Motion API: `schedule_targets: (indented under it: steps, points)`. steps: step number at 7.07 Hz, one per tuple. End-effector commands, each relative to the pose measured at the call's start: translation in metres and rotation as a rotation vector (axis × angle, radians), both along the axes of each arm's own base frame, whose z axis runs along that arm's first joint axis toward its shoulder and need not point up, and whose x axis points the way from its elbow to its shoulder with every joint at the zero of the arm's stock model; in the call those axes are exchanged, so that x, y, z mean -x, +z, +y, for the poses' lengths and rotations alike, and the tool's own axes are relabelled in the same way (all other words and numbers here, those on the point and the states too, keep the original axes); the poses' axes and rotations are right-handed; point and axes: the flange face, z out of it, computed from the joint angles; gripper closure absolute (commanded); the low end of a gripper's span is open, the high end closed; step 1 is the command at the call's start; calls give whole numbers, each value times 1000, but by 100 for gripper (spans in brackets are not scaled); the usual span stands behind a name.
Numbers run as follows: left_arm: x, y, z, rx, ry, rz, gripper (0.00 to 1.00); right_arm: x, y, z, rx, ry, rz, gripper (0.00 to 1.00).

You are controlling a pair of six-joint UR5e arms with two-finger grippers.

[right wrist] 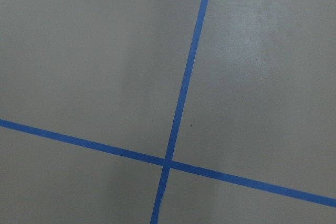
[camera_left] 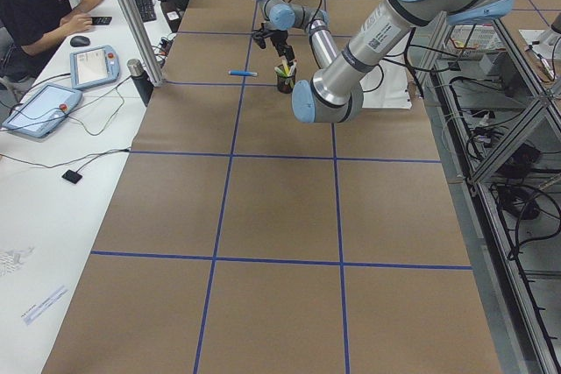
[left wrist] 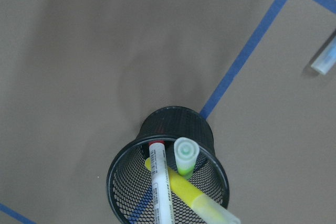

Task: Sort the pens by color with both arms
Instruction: 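Lower the left gripper onto the white red-capped marker in the cup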

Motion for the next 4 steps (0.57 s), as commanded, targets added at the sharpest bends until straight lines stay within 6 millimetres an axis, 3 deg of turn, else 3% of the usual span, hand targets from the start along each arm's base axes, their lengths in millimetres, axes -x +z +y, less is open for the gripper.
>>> schedule_targets:
  steps: [1,4]
  points:
    - [3,0,6,14,20,20,6,1,1,-1,1,0,2,1]
    - [-1,13,5,-1,41,11,14,1,1,-1,1,0,2,1]
